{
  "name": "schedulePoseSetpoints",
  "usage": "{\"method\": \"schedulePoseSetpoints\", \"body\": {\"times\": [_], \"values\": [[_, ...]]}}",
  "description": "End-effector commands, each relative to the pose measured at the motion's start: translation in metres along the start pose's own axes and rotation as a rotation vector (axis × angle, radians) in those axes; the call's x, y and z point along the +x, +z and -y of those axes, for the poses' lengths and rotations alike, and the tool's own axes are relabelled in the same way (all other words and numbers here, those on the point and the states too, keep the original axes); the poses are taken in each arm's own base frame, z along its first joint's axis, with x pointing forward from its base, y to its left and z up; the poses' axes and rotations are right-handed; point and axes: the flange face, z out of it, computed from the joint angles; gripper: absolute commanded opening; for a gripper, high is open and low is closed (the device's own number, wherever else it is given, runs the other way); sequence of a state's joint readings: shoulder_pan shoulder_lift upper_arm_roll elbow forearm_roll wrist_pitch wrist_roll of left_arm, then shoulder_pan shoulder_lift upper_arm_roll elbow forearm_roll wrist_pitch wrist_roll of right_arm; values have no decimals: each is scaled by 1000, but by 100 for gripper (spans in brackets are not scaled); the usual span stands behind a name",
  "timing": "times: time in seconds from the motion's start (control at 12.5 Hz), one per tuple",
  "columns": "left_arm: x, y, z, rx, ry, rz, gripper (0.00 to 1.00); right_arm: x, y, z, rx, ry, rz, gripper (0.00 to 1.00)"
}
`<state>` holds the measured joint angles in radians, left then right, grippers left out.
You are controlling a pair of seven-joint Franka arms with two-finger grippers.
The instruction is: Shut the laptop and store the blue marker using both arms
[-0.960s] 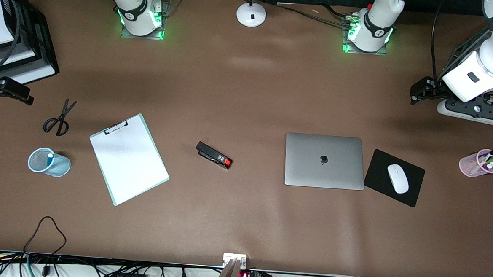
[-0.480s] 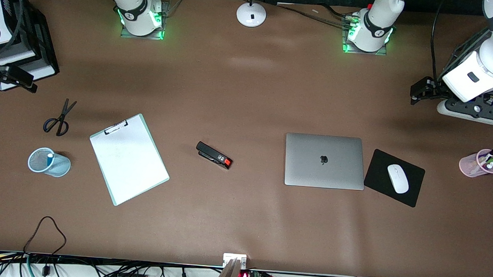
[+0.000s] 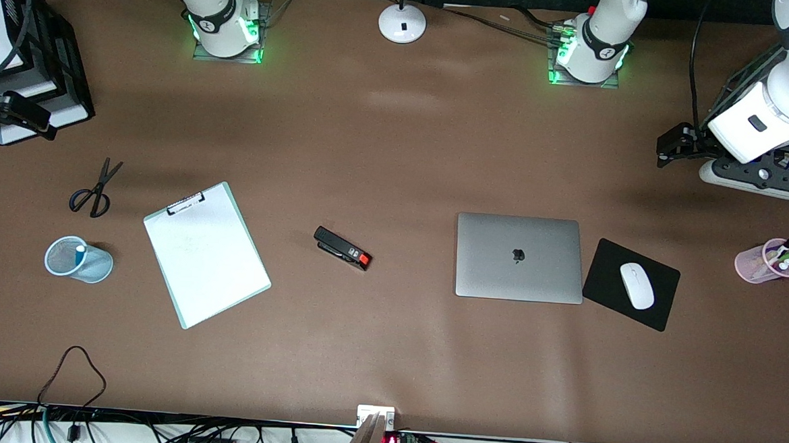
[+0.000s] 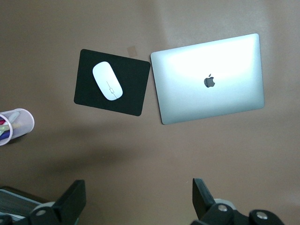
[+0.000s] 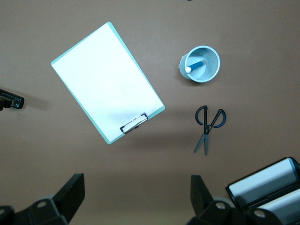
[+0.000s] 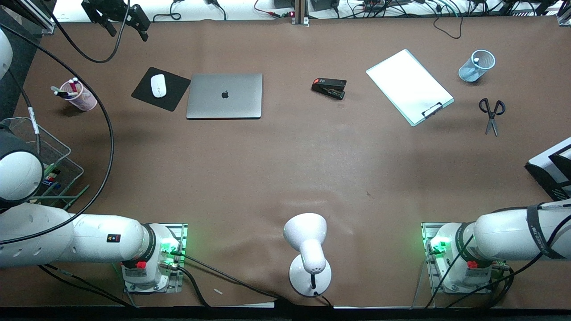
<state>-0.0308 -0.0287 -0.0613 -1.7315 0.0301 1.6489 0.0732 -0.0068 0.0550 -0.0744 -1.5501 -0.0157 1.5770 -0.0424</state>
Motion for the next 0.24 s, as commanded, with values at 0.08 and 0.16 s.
{"method": "schedulePoseSetpoints", "body": {"times": [0.08,0.16], "values": [[3,-5,1,-10,19,4,100,-7,-13,-2,8,6,-10,100],[3,-5,1,-10,19,5,100,-7,-12,-2,6,4,-8,100]]}}
